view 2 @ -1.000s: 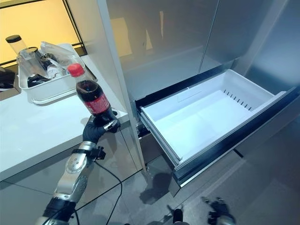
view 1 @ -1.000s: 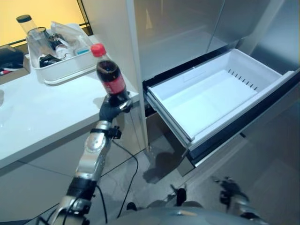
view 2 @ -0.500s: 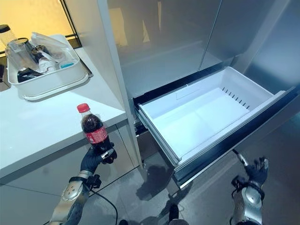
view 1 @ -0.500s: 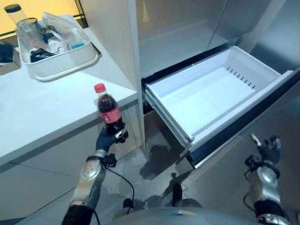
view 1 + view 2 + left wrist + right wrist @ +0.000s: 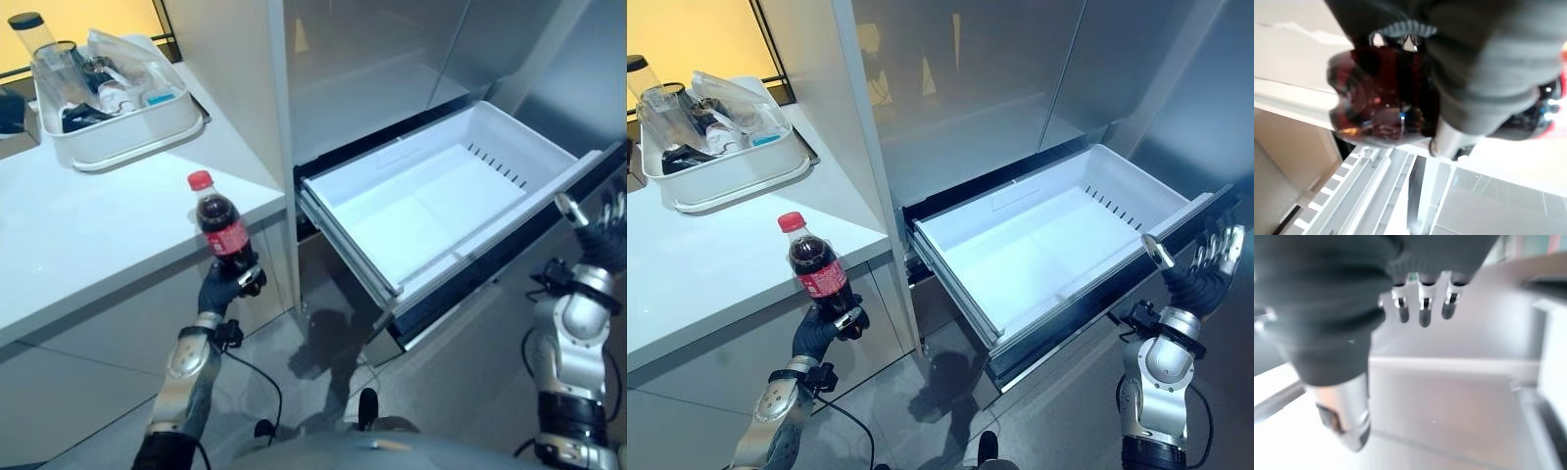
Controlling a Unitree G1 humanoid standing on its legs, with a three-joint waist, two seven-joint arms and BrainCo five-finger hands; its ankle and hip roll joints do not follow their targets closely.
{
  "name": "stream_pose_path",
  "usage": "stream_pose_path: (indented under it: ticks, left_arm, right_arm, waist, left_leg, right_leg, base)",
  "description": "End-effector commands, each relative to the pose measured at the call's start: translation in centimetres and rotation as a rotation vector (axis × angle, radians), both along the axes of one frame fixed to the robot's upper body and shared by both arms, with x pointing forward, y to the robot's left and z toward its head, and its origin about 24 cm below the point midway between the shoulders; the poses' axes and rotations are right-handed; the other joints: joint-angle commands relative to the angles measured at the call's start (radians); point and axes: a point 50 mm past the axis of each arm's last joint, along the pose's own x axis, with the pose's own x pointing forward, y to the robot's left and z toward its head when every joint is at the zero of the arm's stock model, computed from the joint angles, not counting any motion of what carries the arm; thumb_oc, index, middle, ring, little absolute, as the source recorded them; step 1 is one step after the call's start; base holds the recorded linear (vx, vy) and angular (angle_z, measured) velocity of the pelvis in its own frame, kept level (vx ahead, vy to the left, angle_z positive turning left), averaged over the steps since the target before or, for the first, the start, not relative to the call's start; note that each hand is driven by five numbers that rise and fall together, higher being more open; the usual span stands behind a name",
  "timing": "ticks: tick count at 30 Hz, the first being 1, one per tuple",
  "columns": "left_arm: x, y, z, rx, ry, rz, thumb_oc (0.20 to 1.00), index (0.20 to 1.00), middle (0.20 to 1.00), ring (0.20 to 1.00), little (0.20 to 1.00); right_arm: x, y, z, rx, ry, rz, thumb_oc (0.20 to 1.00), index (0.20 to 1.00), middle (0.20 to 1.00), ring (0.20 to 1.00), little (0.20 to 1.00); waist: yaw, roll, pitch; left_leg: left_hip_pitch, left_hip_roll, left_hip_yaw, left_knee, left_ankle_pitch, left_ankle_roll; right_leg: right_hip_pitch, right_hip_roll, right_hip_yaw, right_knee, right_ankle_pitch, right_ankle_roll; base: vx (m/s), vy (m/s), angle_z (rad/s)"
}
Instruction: Take the drinks into the refrigerator
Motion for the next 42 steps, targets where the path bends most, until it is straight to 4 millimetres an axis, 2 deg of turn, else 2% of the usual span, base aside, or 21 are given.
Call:
stream_pose_path:
  ticks: [1, 2, 3, 5, 8, 9, 10, 13, 17, 18, 21, 22, 23, 24, 25, 26, 27, 30, 33, 38, 42]
  left_arm:
    - [1.8, 0.8, 6.6, 0.040, -0.354, 0.033, 0.200, 0.200, 0.200, 0.200, 0.200]
    - [1.8, 0.8, 6.7, 0.081, -0.355, 0.021, 0.200, 0.200, 0.200, 0.200, 0.200]
    - [1.8, 0.9, 6.7, 0.081, -0.355, 0.023, 0.200, 0.200, 0.200, 0.200, 0.200]
    - [1.6, 0.8, 7.0, 0.124, -0.366, -0.004, 0.200, 0.200, 0.200, 0.200, 0.200]
    - [1.6, 0.7, 7.2, 0.153, -0.375, -0.026, 0.200, 0.200, 0.200, 0.200, 0.200]
    - [1.6, 0.4, 7.6, 0.187, -0.393, -0.054, 0.200, 0.200, 0.200, 0.200, 0.200]
    - [1.5, 0.5, 7.6, 0.187, -0.393, -0.052, 0.200, 0.200, 0.200, 0.200, 0.200]
    - [1.5, 0.3, 8.6, 0.230, -0.435, -0.092, 0.200, 0.200, 0.200, 0.200, 0.200]
    - [1.2, -0.6, 9.7, 0.243, -0.498, -0.153, 0.200, 0.200, 0.200, 0.200, 0.200]
    - [1.1, -1.1, 10.4, 0.254, -0.536, -0.199, 0.200, 0.200, 0.200, 0.200, 0.200]
    - [1.0, -1.5, 11.0, 0.265, -0.568, -0.235, 0.200, 0.200, 0.200, 0.200, 0.200]
    - [1.1, -2.3, 11.0, 0.249, -0.576, -0.275, 0.200, 0.200, 0.200, 0.200, 0.200]
    - [1.1, -2.3, 11.0, 0.248, -0.577, -0.274, 0.200, 0.200, 0.200, 0.200, 0.200]
    - [1.5, -3.0, 10.4, 0.228, -0.560, -0.302, 0.200, 0.200, 0.200, 0.200, 0.200]
    - [1.5, -3.0, 10.4, 0.228, -0.561, -0.301, 0.200, 0.200, 0.200, 0.200, 0.200]
    - [1.8, -3.6, 10.0, 0.244, -0.550, -0.330, 0.200, 0.200, 0.200, 0.200, 0.200]
    - [1.8, -3.6, 10.1, 0.245, -0.551, -0.329, 0.200, 0.200, 0.200, 0.200, 0.200]
    - [2.5, -4.2, 8.8, 0.260, -0.504, -0.351, 0.200, 0.200, 0.200, 0.200, 0.200]
    - [2.8, -5.1, 7.6, 0.280, -0.458, -0.401, 0.200, 0.200, 0.200, 0.200, 0.200]
    - [2.2, -6.2, 6.3, 0.285, -0.405, -0.482, 0.200, 0.200, 0.200, 0.200, 0.200]
    - [2.0, -6.7, 5.6, 0.311, -0.380, -0.522, 0.200, 0.200, 0.200, 0.200, 0.200]
  right_arm:
    - [0.0, 2.0, 4.0, -0.173, -0.176, 0.103, 1.000, 1.000, 1.000, 1.000, 1.000]
    - [0.5, 3.2, 4.5, -0.222, -0.168, 0.195, 1.000, 1.000, 1.000, 1.000, 1.000]
    - [0.5, 3.2, 4.5, -0.223, -0.168, 0.198, 1.000, 1.000, 1.000, 1.000, 1.000]
    - [1.2, 4.7, 5.4, -0.326, -0.145, 0.314, 1.000, 1.000, 1.000, 1.000, 1.000]
    - [2.1, 5.4, 5.1, -0.350, -0.103, 0.372, 1.000, 1.000, 1.000, 1.000, 1.000]
    - [3.4, 6.0, 4.0, -0.355, -0.026, 0.435, 1.000, 1.000, 1.000, 1.000, 1.000]
    - [3.5, 6.0, 4.1, -0.355, -0.027, 0.438, 1.000, 1.000, 1.000, 1.000, 1.000]
    - [4.8, 6.5, 2.4, -0.411, 0.116, 0.505, 1.000, 1.000, 1.000, 1.000, 1.000]
    - [7.0, 7.0, -1.1, -0.361, 0.311, 0.642, 1.000, 1.000, 1.000, 1.000, 1.000]
    - [8.3, 7.8, -2.5, -0.359, 0.409, 0.744, 1.000, 1.000, 1.000, 1.000, 1.000]
    - [9.2, 8.4, -3.1, -0.381, 0.467, 0.792, 1.000, 1.000, 1.000, 1.000, 1.000]
    - [10.0, 9.4, -3.7, -0.412, 0.520, 0.844, 1.000, 1.000, 1.000, 1.000, 1.000]
    - [10.0, 9.5, -3.7, -0.413, 0.519, 0.844, 1.000, 1.000, 1.000, 1.000, 1.000]
    - [10.9, 10.1, -4.8, -0.386, 0.573, 0.864, 1.000, 1.000, 1.000, 1.000, 1.000]
    - [10.9, 10.1, -4.8, -0.386, 0.571, 0.865, 1.000, 1.000, 1.000, 1.000, 1.000]
    - [11.3, 11.1, -5.8, -0.387, 0.617, 0.897, 1.000, 1.000, 1.000, 1.000, 1.000]
    - [11.3, 11.2, -5.8, -0.387, 0.617, 0.897, 1.000, 1.000, 1.000, 1.000, 1.000]
    - [11.3, 13.4, -6.0, -0.470, 0.619, 0.977, 1.000, 1.000, 1.000, 1.000, 1.000]
    - [11.1, 15.0, -7.2, -0.414, 0.632, 1.039, 1.000, 1.000, 1.000, 1.000, 1.000]
    - [10.1, 18.4, -5.3, -0.440, 0.509, 1.175, 1.000, 1.000, 1.000, 1.000, 1.000]
    - [9.9, 19.7, -4.4, -0.444, 0.453, 1.213, 1.000, 1.000, 1.000, 1.000, 1.000]
  waist:
    - [-0.002, -0.016, -0.040]
    - [0.003, -0.021, -0.041]
    - [0.002, -0.021, -0.041]
    - [0.015, -0.028, -0.045]
    - [0.025, -0.031, -0.048]
    - [0.035, -0.035, -0.049]
    - [0.033, -0.035, -0.049]
    - [0.049, -0.040, -0.050]
    - [0.068, -0.045, -0.051]
    - [0.079, -0.047, -0.052]
    - [0.084, -0.046, -0.052]
    - [0.089, -0.044, -0.054]
    - [0.088, -0.043, -0.053]
    - [0.094, -0.042, -0.053]
    - [0.093, -0.042, -0.052]
    - [0.095, -0.039, -0.053]
    - [0.095, -0.040, -0.052]
    - [0.096, -0.036, -0.053]
    - [0.100, -0.032, -0.053]
    - [0.102, -0.030, -0.052]
    - [0.102, -0.028, -0.053]
  left_leg:
    - [-0.019, -0.030, -0.046, 0.001, -0.067, 0.049]
    - [-0.017, -0.029, -0.048, 0.001, -0.065, 0.048]
    - [-0.017, -0.029, -0.048, 0.001, -0.065, 0.048]
    - [-0.015, -0.028, -0.049, 0.001, -0.064, 0.047]
    - [-0.012, -0.027, -0.051, 0.001, -0.064, 0.046]
    - [-0.012, -0.027, -0.053, 0.001, -0.063, 0.044]
    - [-0.012, -0.027, -0.054, 0.001, -0.063, 0.044]
    - [-0.010, -0.025, -0.057, 0.001, -0.059, 0.040]
    - [-0.012, -0.024, -0.065, 0.001, -0.055, 0.036]
    - [-0.011, -0.023, -0.069, 0.001, -0.053, 0.033]
    - [-0.011, -0.022, -0.069, 0.001, -0.051, 0.029]
    - [-0.013, -0.022, -0.071, 0.001, -0.049, 0.027]
    - [-0.013, -0.021, -0.071, 0.001, -0.049, 0.027]
    - [-0.014, -0.022, -0.074, 0.001, -0.046, 0.026]
    - [-0.014, -0.022, -0.074, 0.001, -0.046, 0.026]
    - [-0.015, -0.022, -0.076, 0.001, -0.044, 0.025]
    - [-0.015, -0.022, -0.077, 0.001, -0.044, 0.025]
    - [-0.016, -0.023, -0.079, 0.001, -0.042, 0.024]
    - [-0.016, -0.023, -0.084, 0.001, -0.041, 0.023]
    - [-0.019, -0.022, -0.089, 0.001, -0.040, 0.024]
    - [-0.020, -0.023, -0.092, 0.001, -0.041, 0.025]
  right_leg:
    - [0.070, -0.028, -0.055, 0.005, -0.064, 0.058]
    - [0.073, -0.027, -0.056, 0.005, -0.064, 0.057]
    - [0.073, -0.027, -0.056, 0.005, -0.064, 0.057]
    - [0.077, -0.025, -0.059, 0.005, -0.066, 0.055]
    - [0.081, -0.025, -0.063, 0.005, -0.066, 0.054]
    - [0.084, -0.025, -0.068, 0.005, -0.067, 0.053]
    - [0.084, -0.025, -0.069, 0.005, -0.067, 0.053]
    - [0.089, -0.024, -0.078, 0.005, -0.068, 0.051]
    - [0.097, -0.024, -0.088, 0.005, -0.071, 0.048]
    - [0.099, -0.024, -0.092, 0.005, -0.072, 0.046]
    - [0.102, -0.023, -0.096, 0.005, -0.073, 0.045]
    - [0.104, -0.023, -0.101, 0.005, -0.073, 0.044]
    - [0.104, -0.023, -0.101, 0.005, -0.073, 0.044]
    - [0.105, -0.023, -0.104, 0.005, -0.072, 0.044]
    - [0.105, -0.023, -0.104, 0.005, -0.072, 0.044]
    - [0.106, -0.024, -0.109, 0.005, -0.072, 0.044]
    - [0.106, -0.024, -0.109, 0.005, -0.072, 0.044]
    - [0.107, -0.024, -0.111, 0.005, -0.072, 0.044]
    - [0.109, -0.024, -0.117, 0.005, -0.074, 0.044]
    - [0.110, -0.024, -0.120, 0.005, -0.076, 0.044]
    - [0.110, -0.023, -0.121, 0.005, -0.076, 0.044]
  base:
    - [0.00, 0.000, 0.00]
    - [0.00, 0.000, 0.00]
    - [0.00, 0.000, 0.00]
    - [0.00, 0.000, 0.00]
    - [0.00, 0.000, 0.00]
    - [0.00, 0.000, 0.00]
    - [0.00, 0.000, 0.00]
    - [-0.01, -0.020, 0.03]
    - [-0.02, -0.025, 0.05]
    - [-0.01, -0.025, 0.08]
    - [-0.01, -0.010, 0.06]
    - [-0.01, -0.008, 0.06]
    - [-0.02, -0.010, 0.09]
    - [-0.01, -0.002, 0.05]
    - [-0.02, -0.009, 0.09]
    - [-0.01, -0.007, 0.05]
    - [-0.01, -0.009, 0.07]
    - [0.00, -0.006, 0.04]
    - [0.00, 0.000, 0.00]
    - [0.00, 0.000, 0.00]
    - [0.00, 0.000, 0.00]
